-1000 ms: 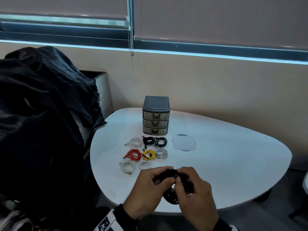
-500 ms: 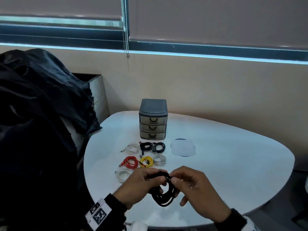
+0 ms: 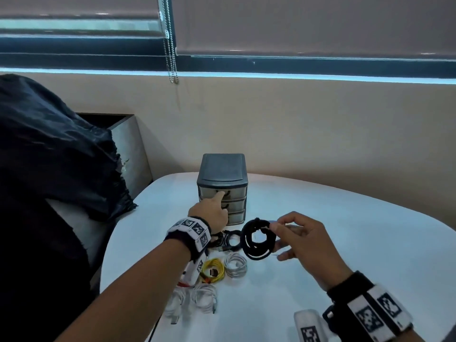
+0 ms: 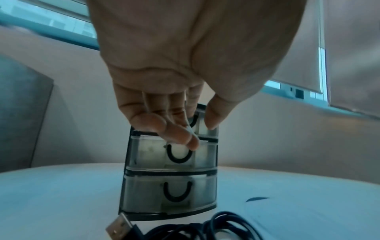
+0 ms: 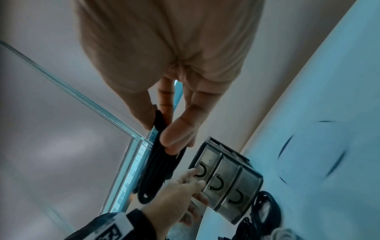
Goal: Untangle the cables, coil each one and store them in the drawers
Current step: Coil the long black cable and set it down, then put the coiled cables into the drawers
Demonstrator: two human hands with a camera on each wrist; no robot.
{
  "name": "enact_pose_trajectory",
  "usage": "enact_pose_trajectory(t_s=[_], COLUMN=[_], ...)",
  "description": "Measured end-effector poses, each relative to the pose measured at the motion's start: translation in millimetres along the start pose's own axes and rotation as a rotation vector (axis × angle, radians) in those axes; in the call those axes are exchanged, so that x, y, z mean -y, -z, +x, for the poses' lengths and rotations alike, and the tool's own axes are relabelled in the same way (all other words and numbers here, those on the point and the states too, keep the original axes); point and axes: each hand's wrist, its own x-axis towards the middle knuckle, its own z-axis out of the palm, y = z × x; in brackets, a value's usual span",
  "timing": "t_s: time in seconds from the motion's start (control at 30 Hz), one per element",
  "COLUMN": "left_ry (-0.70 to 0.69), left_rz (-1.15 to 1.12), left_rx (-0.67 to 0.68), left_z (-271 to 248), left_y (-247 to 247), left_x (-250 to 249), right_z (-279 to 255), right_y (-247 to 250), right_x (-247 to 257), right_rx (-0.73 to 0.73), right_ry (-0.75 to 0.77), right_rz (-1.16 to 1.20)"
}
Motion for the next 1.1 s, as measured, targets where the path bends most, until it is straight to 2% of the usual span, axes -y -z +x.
enact_pose_trajectory(t_s=[0.1,0.23,0.4,0.5,0.73,0.9,1.1], left_ry=[-0.002,0.019,-0.060,-0.040,0.003,-0.018,-0.067], left_rz=[0.130,0.159,0.200,0.253,0.094,0.167,0.177], left_rx=[-0.015,-0.010,-0.094,-0.041,-0.082,-0.304,-0.302], left_z=[9,15,21,24,29,19,-7], left_y=[-5,-10,-17,-23,-17,-15,-12], left_x=[-3,-2,-1,-2,-10,-13,-12], right_z=[14,28,34,34,35,40,46], right_y=[-4,-12,-16,-15,-5,-3,-10], right_x=[6,13,15,12,3,8,15], right_rx=[-0.014,-0.035,-0.062,-0.072,-0.100,-0.131,-0.130], right_ry=[0.015,0.024,0.021,0.018,-0.017,-0.022,-0.014], right_rz=[-0.015,-0.011,0.032,0.038,0.031,0.093,0.126])
